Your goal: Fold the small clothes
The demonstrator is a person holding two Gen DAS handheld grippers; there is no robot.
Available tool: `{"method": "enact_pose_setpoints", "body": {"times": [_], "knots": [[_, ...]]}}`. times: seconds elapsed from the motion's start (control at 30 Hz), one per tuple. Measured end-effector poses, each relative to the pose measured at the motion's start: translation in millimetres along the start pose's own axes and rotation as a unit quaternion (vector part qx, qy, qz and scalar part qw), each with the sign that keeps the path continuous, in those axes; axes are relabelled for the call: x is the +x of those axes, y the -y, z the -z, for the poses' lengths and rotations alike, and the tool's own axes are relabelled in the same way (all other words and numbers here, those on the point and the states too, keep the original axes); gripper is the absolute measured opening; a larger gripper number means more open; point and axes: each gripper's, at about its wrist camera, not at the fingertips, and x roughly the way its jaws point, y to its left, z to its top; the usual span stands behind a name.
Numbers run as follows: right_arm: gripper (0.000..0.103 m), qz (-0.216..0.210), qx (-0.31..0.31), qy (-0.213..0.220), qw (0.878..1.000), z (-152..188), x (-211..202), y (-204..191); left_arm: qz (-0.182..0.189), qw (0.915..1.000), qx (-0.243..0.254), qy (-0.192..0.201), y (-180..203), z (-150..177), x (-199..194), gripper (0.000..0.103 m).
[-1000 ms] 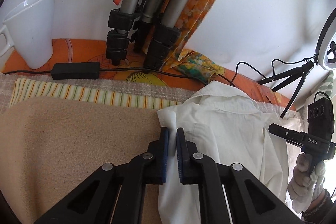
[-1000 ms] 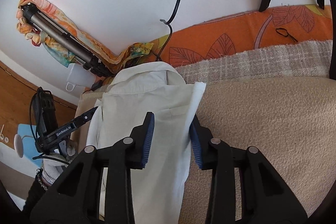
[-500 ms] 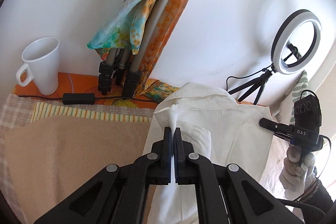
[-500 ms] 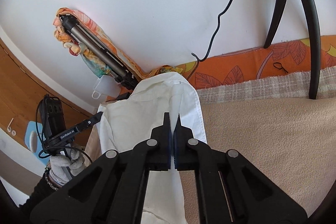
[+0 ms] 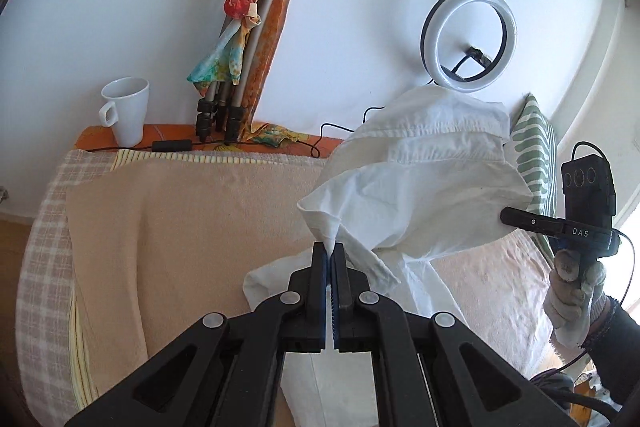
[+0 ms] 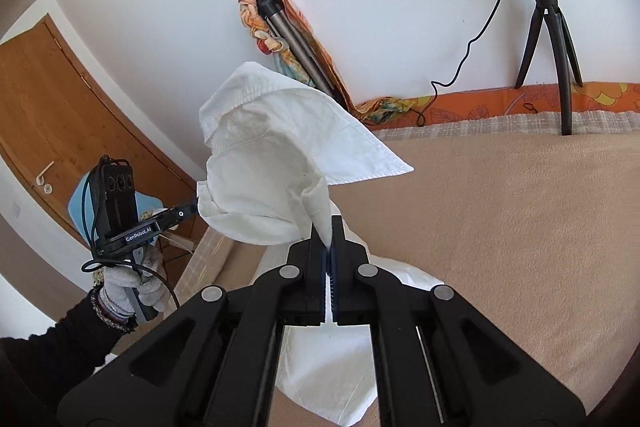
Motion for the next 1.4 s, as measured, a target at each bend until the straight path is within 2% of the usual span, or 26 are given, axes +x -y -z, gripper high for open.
{"method": "enact_pose_setpoints", "body": {"times": [0.07, 0.23, 0.33, 0.4, 0.53, 0.6, 0.63, 0.77, 0.8, 1.0, 1.27, 1.33, 1.4], "knots": [[0.003, 0.005, -0.005, -0.009, 1.000, 24, -9, -6, -0.012, 0.9997, 0.017, -0.014, 7, 23, -9, 0.000], [0.003, 0.056, -0.033, -0.046, 0.997, 82, -25, -12, -0.042, 0.9957, 0.060, -0.056, 14, 76, -32, 0.000], [0.003, 0.077, -0.028, -0.075, 0.994, 106, -40, -7, -0.064, 0.9923, 0.080, -0.069, 14, 95, -51, 0.000], [0.003, 0.089, -0.026, -0.080, 0.992, 111, -53, -4, -0.070, 0.9921, 0.081, -0.065, 12, 95, -63, 0.000], [0.004, 0.092, -0.024, -0.047, 0.994, 95, -70, -13, -0.070, 0.9932, 0.085, -0.038, 21, 71, -72, 0.000], [0.005, 0.093, -0.037, -0.038, 0.994, 75, -60, -26, -0.071, 0.9926, 0.095, -0.029, 32, 56, -65, 0.000], [0.006, 0.091, -0.043, -0.037, 0.994, 67, -52, -32, -0.077, 0.9918, 0.099, -0.024, 39, 50, -59, 0.004], [0.031, 0.090, -0.053, -0.029, 0.994, 42, -6, -46, -0.096, 0.9892, 0.108, -0.024, 62, 37, -25, 0.019], [0.032, 0.084, -0.047, -0.032, 0.995, 38, 6, -46, -0.102, 0.9883, 0.111, -0.023, 67, 36, -16, 0.024], [0.032, 0.095, -0.014, -0.056, 0.994, 36, 66, -28, -0.118, 0.9858, 0.109, -0.051, 71, 41, 30, 0.026], [0.032, 0.110, 0.007, -0.091, 0.990, 57, 94, 1, -0.121, 0.9810, 0.119, -0.095, 60, 60, 65, 0.026], [0.032, 0.126, 0.008, -0.101, 0.987, 63, 101, 9, -0.121, 0.9789, 0.112, -0.120, 50, 70, 79, 0.026], [0.030, 0.163, 0.004, -0.128, 0.978, 75, 115, 19, -0.114, 0.9775, 0.109, -0.140, 41, 82, 91, 0.026]]}}
